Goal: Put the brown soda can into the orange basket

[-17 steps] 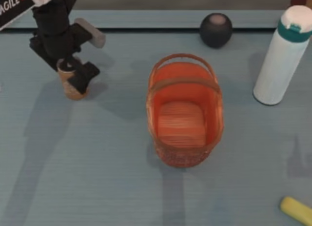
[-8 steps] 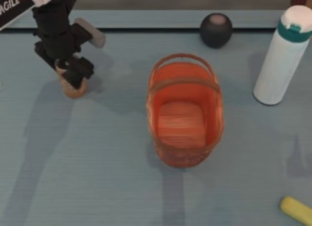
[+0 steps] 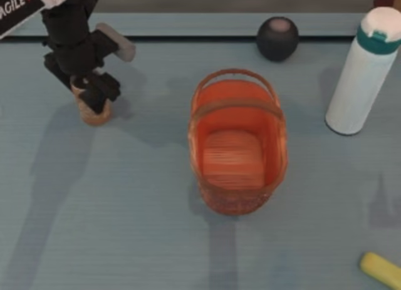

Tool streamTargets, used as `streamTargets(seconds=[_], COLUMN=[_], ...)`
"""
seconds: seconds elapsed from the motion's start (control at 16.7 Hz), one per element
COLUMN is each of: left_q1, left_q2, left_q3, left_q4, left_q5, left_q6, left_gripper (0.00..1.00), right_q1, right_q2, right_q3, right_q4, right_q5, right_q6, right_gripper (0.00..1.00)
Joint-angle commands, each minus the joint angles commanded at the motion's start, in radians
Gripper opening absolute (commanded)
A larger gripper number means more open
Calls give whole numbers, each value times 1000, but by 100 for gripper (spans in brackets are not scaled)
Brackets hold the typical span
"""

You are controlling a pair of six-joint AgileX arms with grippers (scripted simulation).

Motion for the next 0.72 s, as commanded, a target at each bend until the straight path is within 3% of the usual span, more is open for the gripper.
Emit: streamTargets(seconds=[0.42,0.54,0.72], left_q1=[-2,-6,-18], left_q2=[-1,-6,-26], left_q3=[-4,-26,-88], left_q4=[9,56,199], left_q5=[7,44,149], left_q6=[-2,-18,-65], left_gripper=[0,0,0], right_q1=[0,0,0], right_q2=[0,0,0], right_q3=[0,0,0], right_q4=[0,0,0], right_q5=[0,0,0], right_q6=[0,0,0], right_gripper=[100,100,100])
